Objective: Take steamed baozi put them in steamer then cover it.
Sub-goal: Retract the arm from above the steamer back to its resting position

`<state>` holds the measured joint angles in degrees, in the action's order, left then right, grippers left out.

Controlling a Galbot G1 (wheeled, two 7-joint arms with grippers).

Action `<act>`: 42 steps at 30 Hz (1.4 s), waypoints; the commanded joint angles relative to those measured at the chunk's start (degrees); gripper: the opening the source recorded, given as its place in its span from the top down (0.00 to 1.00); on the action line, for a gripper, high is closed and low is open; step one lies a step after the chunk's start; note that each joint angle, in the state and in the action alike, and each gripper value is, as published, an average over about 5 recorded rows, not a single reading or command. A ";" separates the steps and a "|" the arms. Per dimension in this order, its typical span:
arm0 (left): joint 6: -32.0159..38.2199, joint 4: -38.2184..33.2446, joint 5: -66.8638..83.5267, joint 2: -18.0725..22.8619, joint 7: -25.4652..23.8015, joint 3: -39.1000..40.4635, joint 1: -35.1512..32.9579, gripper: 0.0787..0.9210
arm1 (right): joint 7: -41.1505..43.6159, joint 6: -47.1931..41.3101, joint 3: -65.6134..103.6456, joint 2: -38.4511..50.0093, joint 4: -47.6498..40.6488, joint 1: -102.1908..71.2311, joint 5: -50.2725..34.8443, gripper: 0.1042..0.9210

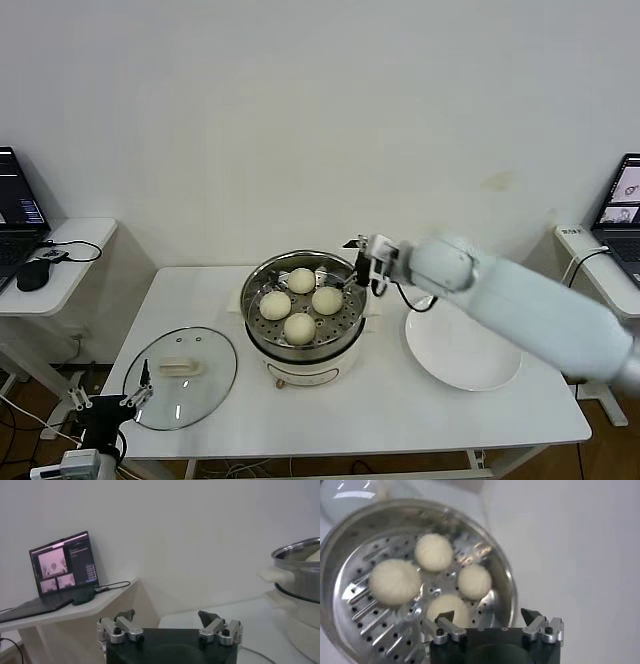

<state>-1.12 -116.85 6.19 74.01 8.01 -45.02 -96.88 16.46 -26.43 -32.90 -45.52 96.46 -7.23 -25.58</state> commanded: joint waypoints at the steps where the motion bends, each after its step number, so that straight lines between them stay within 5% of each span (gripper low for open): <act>1: 0.68 1.84 -3.77 0.01 0.74 1.72 0.53 0.12 | -11.92 23.11 53.47 -1.85 10.25 -57.88 14.81 0.12; 12: 8.03 10.28 -41.86 -0.49 4.25 0.80 2.16 0.12 | -5.53 34.42 78.92 -27.76 8.87 -77.61 17.53 0.12; 20: 13.97 20.55 -75.32 -4.38 7.59 -2.04 3.41 0.12 | -5.71 35.09 81.97 -35.39 7.32 -80.53 17.40 0.12; 42: 11.88 24.70 -78.95 -6.63 2.71 6.51 11.44 0.12 | -5.85 36.45 84.03 -37.43 5.93 -82.39 18.12 0.12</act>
<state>10.24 -95.22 -67.44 68.17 11.40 -41.10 -88.75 10.55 8.88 48.55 -80.65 102.56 -87.22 -7.87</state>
